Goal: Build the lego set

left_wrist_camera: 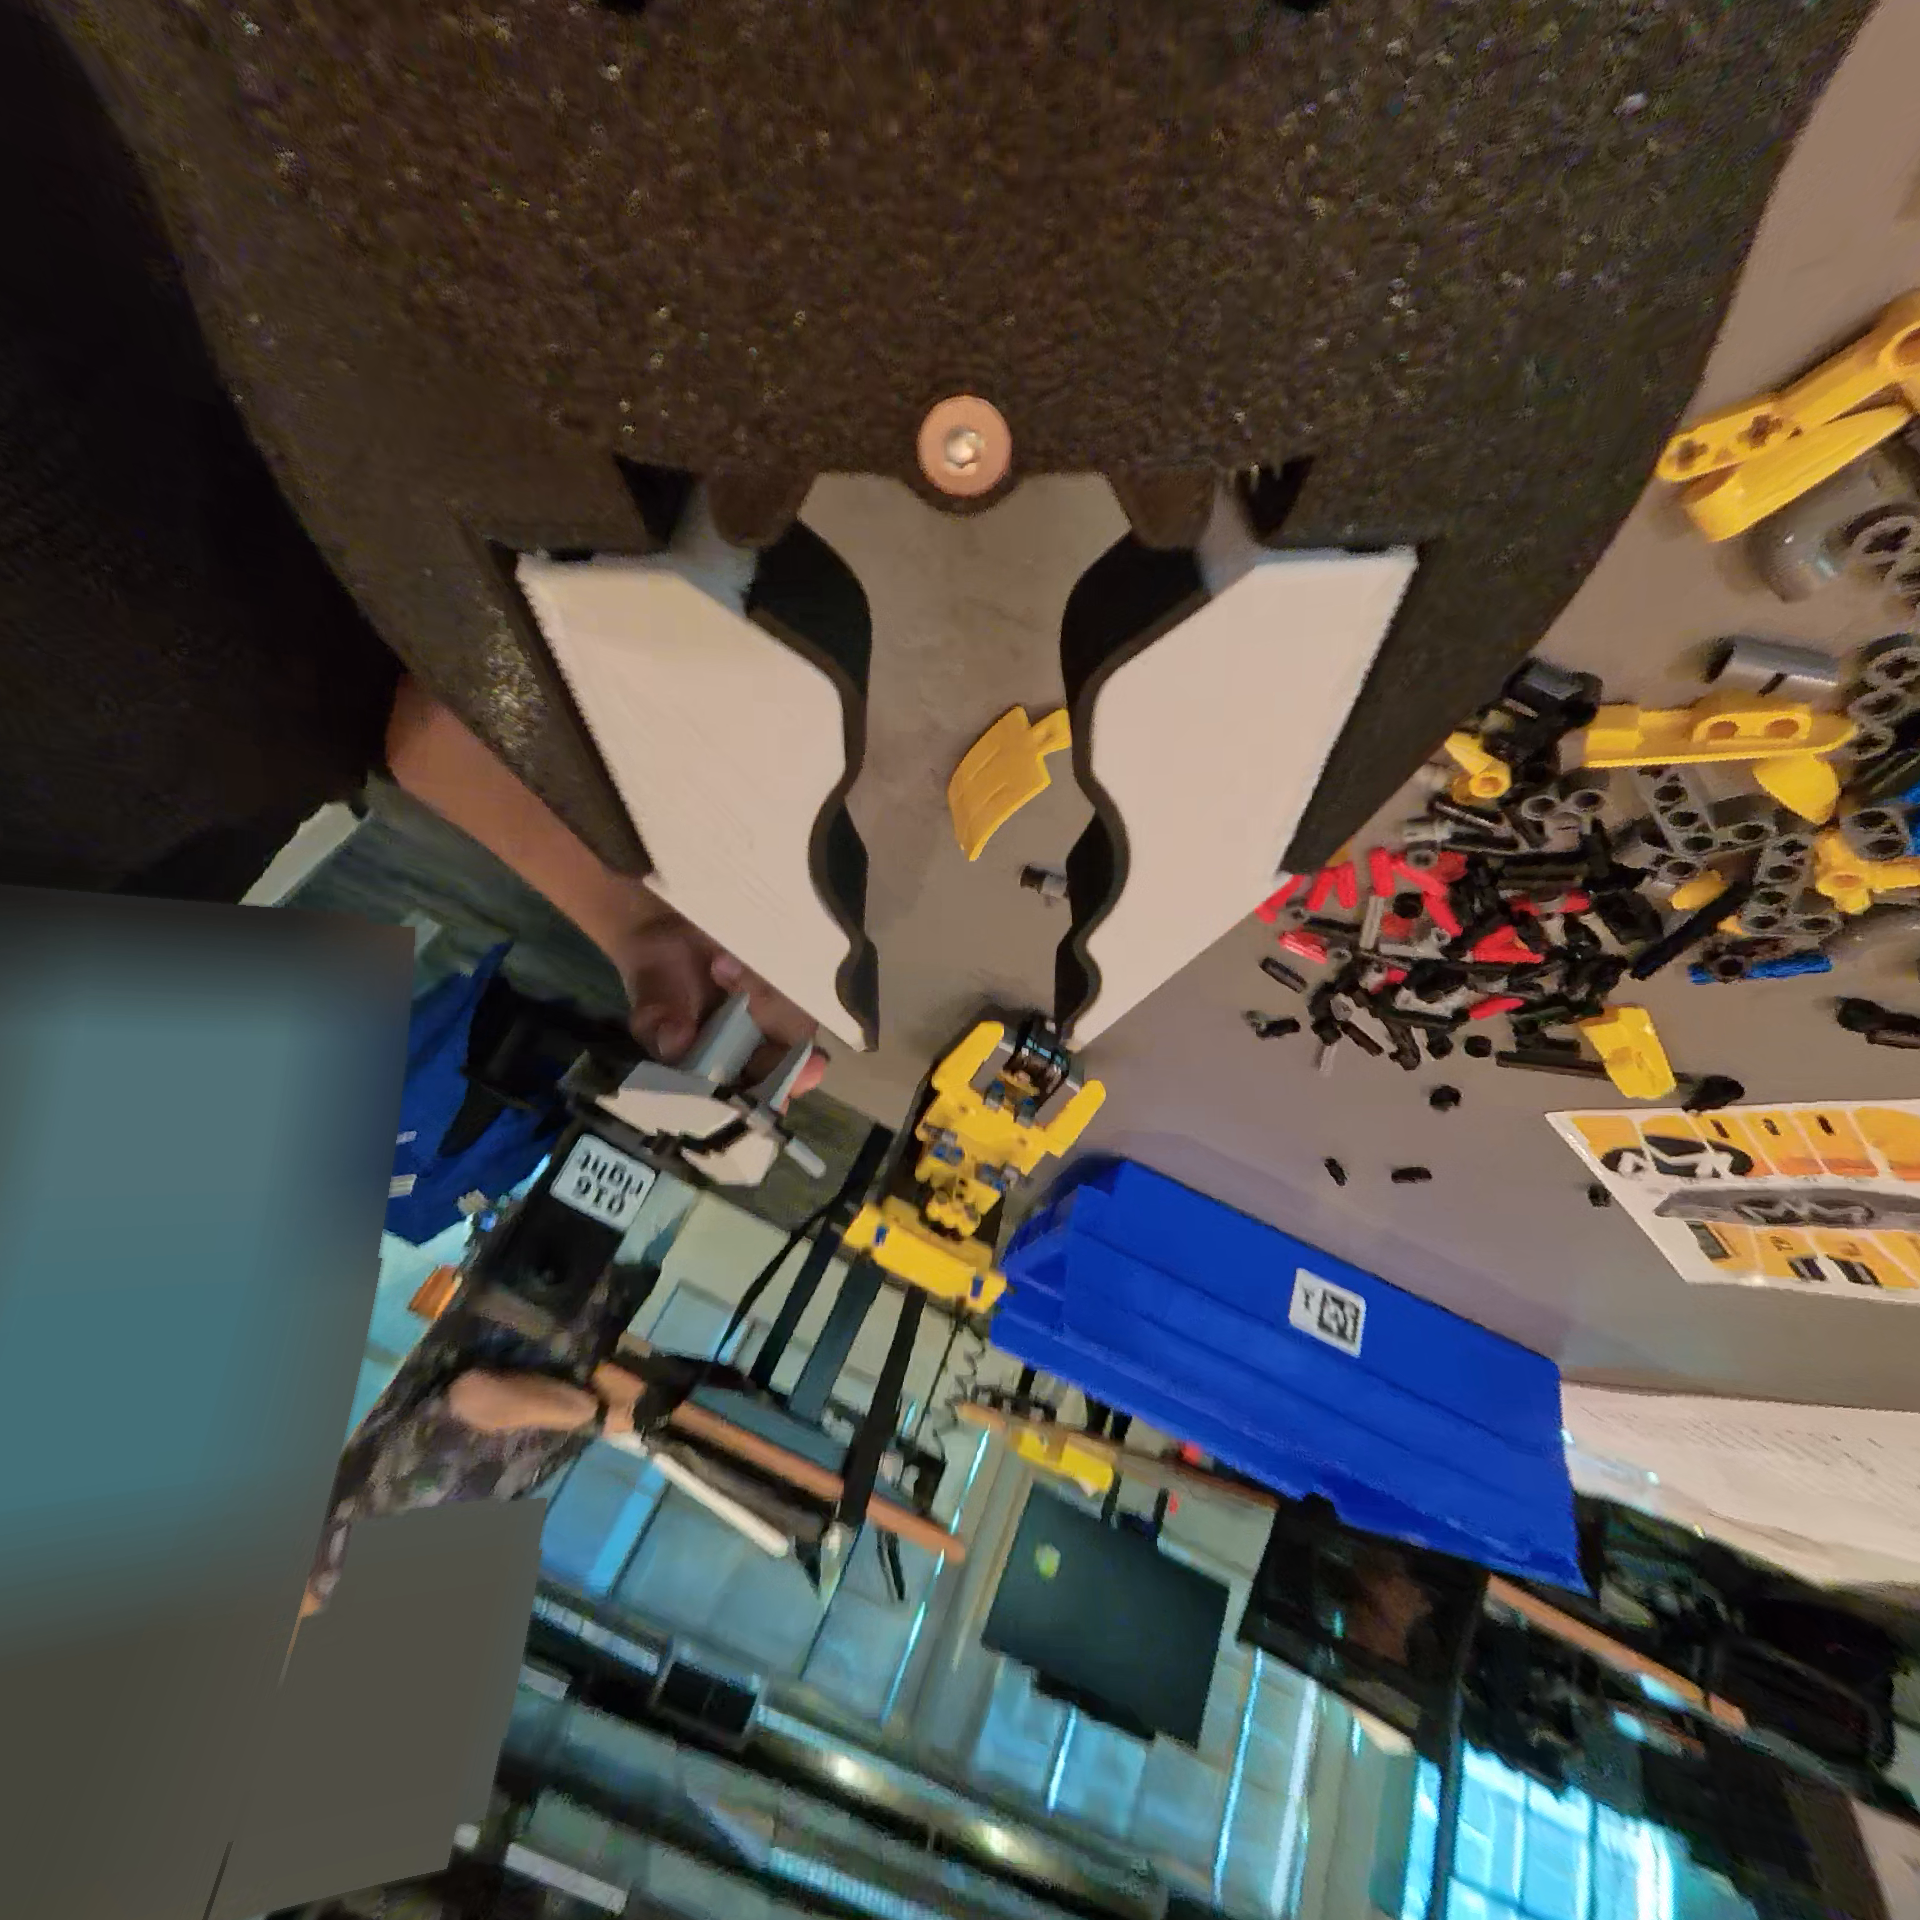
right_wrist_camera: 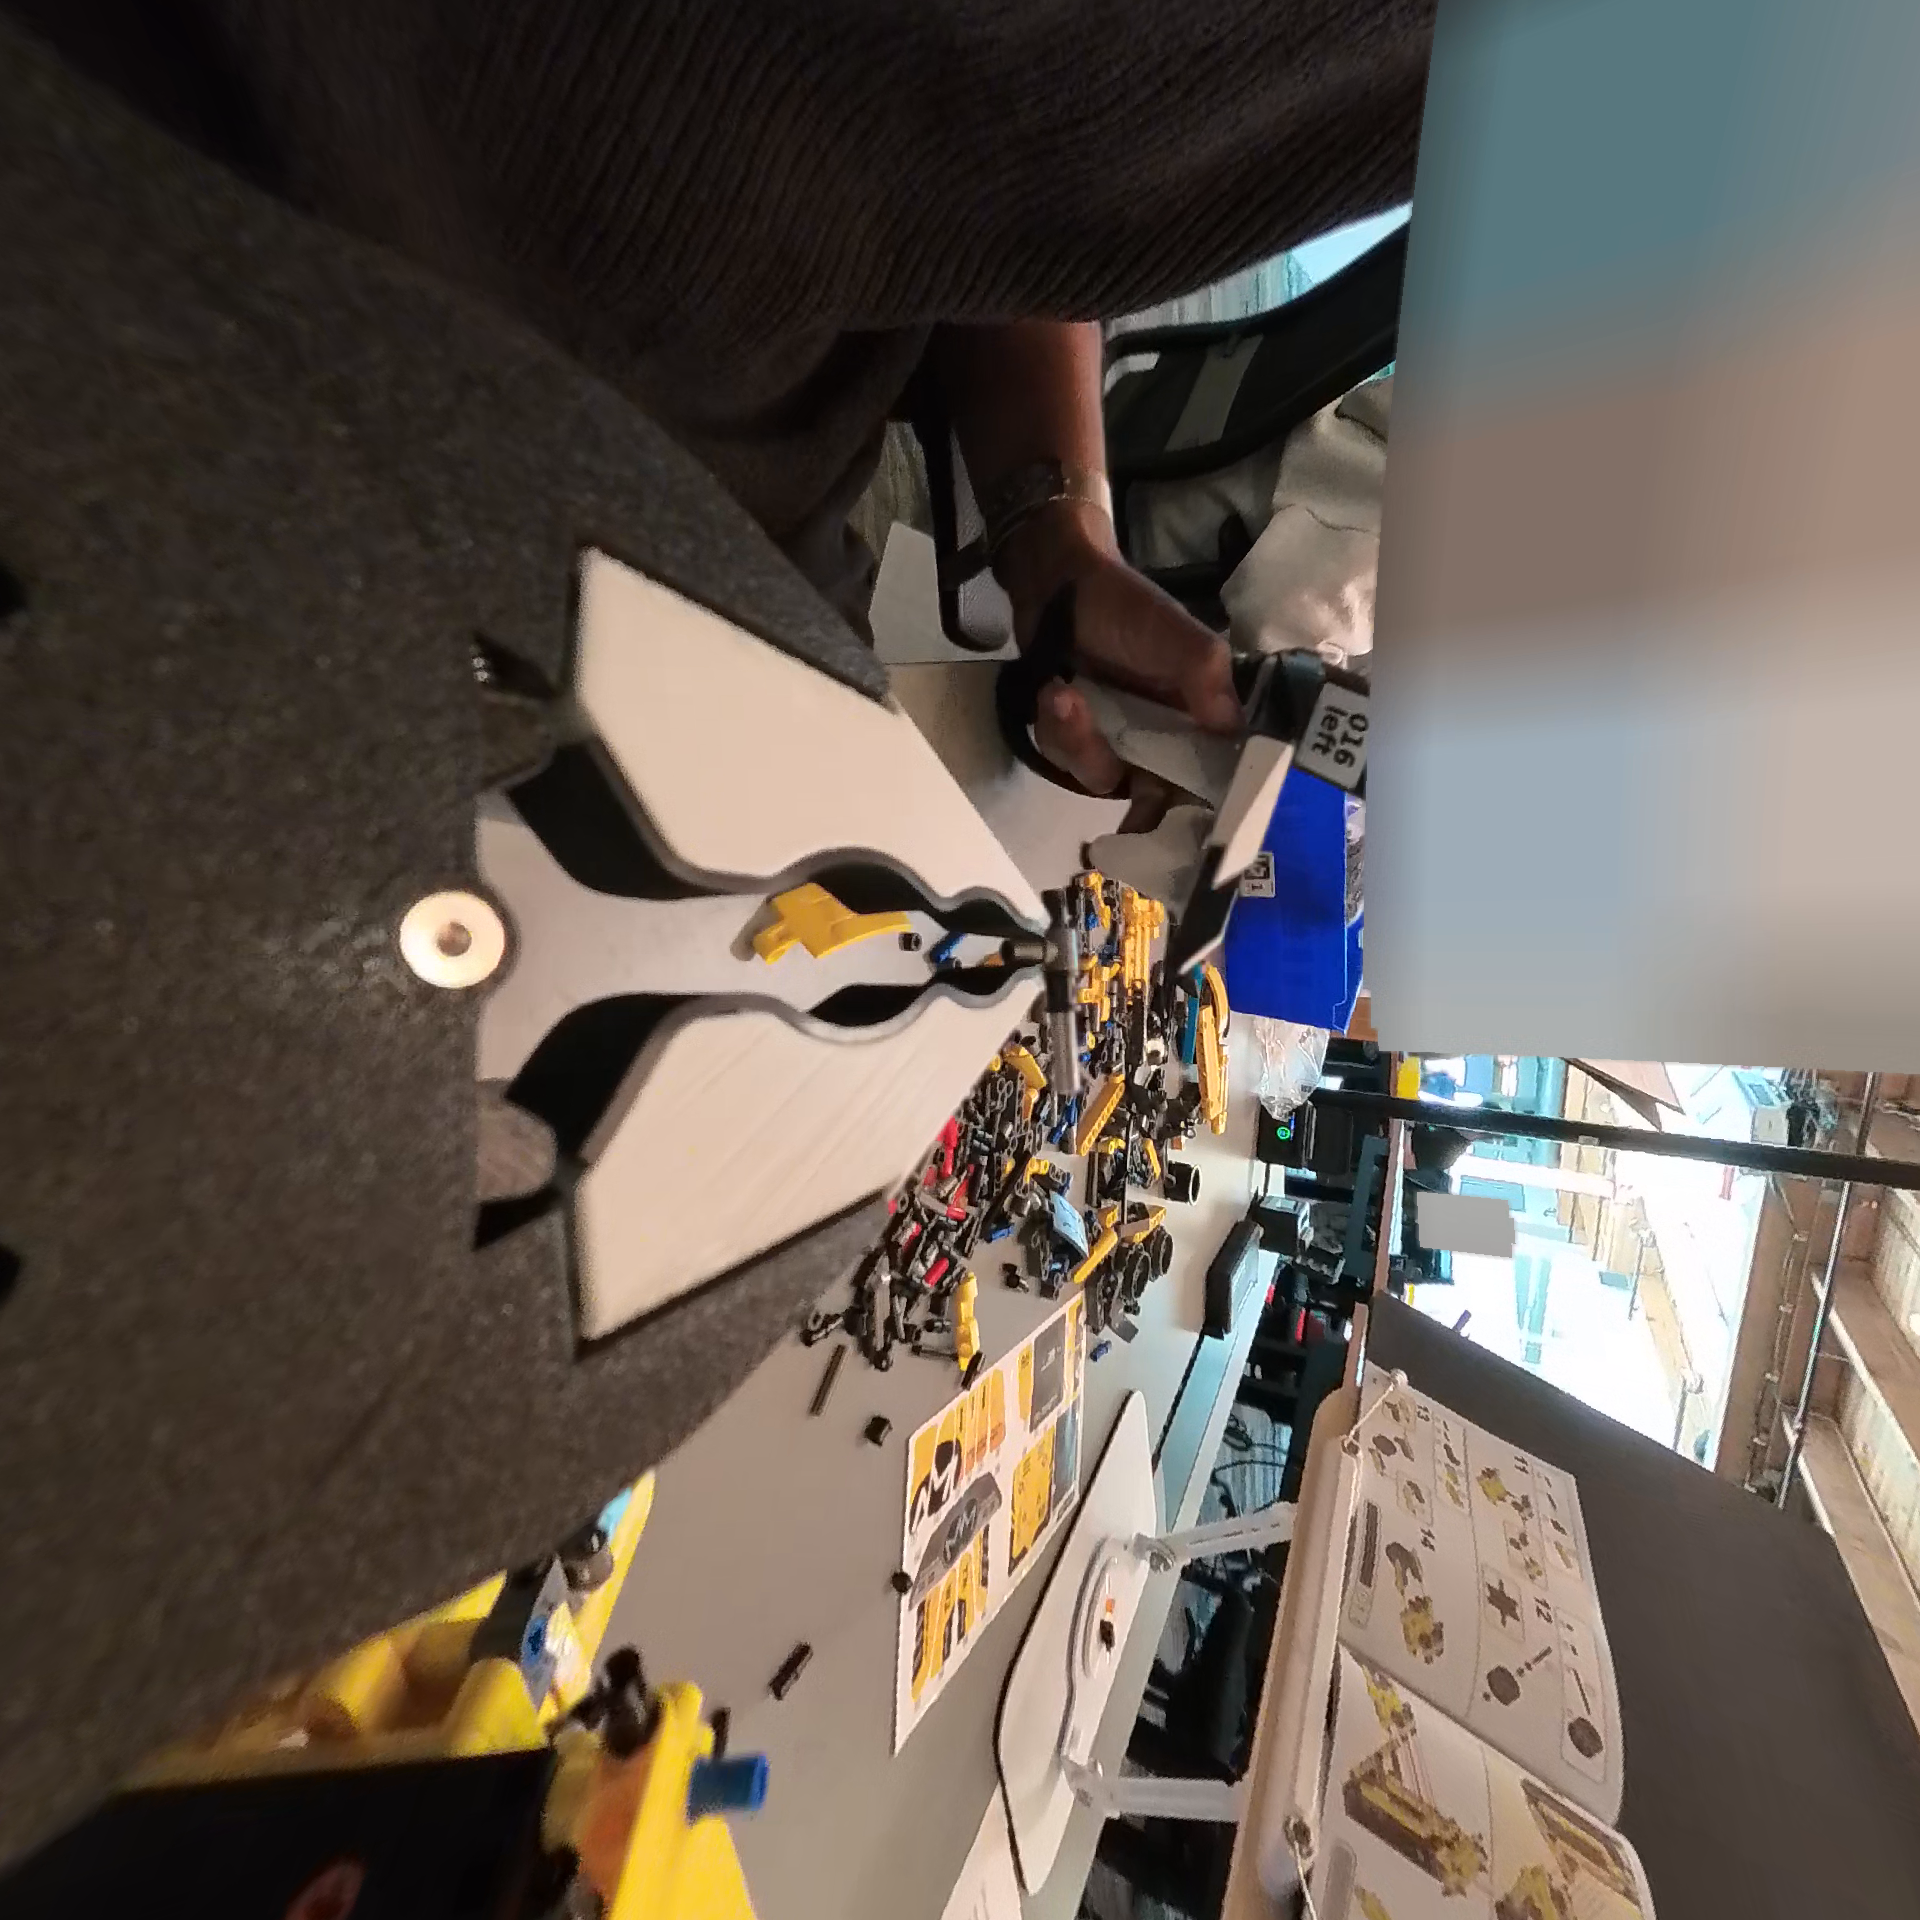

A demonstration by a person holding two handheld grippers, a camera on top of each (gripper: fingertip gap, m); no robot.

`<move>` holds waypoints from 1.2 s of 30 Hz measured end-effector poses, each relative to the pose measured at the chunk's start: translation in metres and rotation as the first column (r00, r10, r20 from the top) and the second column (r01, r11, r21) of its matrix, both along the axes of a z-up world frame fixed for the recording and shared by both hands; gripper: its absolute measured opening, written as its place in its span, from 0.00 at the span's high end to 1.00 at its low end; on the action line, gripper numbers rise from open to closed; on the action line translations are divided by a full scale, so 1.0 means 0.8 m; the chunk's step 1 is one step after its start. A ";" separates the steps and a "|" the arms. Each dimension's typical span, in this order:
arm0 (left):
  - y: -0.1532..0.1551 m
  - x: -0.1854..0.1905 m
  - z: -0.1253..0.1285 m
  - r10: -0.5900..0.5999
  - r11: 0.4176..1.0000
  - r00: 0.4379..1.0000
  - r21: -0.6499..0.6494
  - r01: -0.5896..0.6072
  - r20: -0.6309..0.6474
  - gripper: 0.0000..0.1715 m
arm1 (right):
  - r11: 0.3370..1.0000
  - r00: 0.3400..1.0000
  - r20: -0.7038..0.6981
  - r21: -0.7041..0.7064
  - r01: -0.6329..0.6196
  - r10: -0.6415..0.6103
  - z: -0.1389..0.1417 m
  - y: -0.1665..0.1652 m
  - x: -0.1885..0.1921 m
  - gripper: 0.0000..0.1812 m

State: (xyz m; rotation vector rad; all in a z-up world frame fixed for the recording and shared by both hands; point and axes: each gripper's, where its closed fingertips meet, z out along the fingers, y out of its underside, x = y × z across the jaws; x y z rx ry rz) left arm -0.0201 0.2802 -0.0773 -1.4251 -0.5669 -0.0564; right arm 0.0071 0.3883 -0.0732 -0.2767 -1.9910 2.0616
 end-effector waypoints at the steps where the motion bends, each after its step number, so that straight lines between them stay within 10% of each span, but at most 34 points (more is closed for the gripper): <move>1: 0.008 0.001 -0.004 -0.010 0.999 1.000 -0.039 0.011 0.019 0.81 | 1.000 1.000 0.013 -0.002 0.000 0.000 0.000 0.000 -0.002 0.99; 6: 0.063 0.013 -0.037 -0.148 0.903 0.983 -0.389 0.180 0.113 0.80 | 0.998 0.999 0.039 -0.056 0.002 0.000 0.007 0.009 -0.005 0.99; 10: 0.084 -0.013 -0.058 -0.238 0.742 0.967 -0.659 0.121 -0.090 0.81 | 0.995 0.997 0.079 -0.096 -0.015 0.023 0.010 0.020 -0.001 0.99; 20: 0.100 -0.022 -0.109 -0.661 0.431 0.749 -0.840 0.328 -0.047 0.83 | 0.994 0.996 0.063 -0.091 -0.060 0.066 0.010 0.027 0.014 0.99; 36: 0.112 -0.001 -0.133 -0.697 0.393 0.710 -0.775 0.495 0.100 0.94 | 0.997 0.996 0.066 -0.064 -0.053 0.057 0.006 0.023 0.013 0.99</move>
